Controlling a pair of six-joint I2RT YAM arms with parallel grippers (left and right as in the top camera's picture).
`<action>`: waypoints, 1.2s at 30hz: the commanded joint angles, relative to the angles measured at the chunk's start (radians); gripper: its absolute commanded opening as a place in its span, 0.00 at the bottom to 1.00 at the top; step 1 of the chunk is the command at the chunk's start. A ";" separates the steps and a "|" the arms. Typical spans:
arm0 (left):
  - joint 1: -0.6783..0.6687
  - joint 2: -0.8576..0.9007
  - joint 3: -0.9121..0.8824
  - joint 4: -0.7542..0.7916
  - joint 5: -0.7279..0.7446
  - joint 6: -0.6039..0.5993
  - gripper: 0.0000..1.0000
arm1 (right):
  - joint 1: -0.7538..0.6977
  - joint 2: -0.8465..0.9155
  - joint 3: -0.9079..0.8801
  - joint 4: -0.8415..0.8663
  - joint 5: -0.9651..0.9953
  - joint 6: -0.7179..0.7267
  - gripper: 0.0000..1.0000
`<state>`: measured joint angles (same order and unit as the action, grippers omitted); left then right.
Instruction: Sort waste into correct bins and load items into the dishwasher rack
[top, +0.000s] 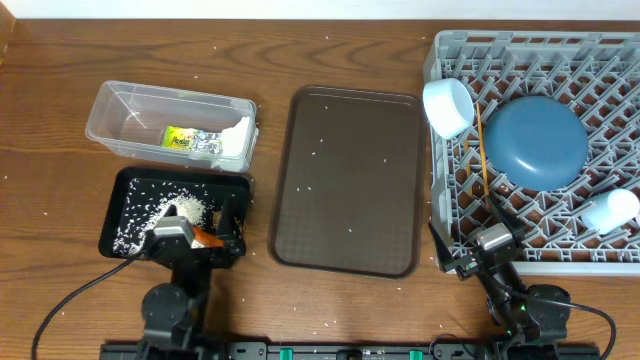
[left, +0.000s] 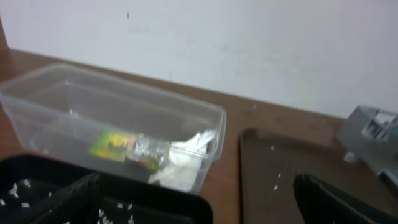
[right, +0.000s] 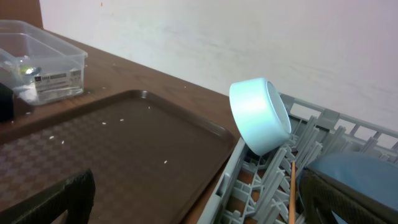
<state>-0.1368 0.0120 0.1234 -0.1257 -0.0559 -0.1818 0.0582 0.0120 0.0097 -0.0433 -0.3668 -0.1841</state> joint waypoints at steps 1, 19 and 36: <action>-0.004 -0.010 -0.080 0.066 -0.005 0.012 0.98 | 0.005 -0.006 -0.004 0.000 0.000 0.015 0.99; -0.005 -0.008 -0.119 0.060 -0.005 0.012 0.98 | 0.005 -0.006 -0.004 0.000 0.000 0.015 0.99; -0.005 -0.008 -0.119 0.060 -0.005 0.012 0.98 | 0.005 -0.006 -0.004 0.000 0.000 0.015 0.99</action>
<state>-0.1387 0.0109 0.0311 -0.0410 -0.0521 -0.1818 0.0582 0.0113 0.0090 -0.0422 -0.3668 -0.1841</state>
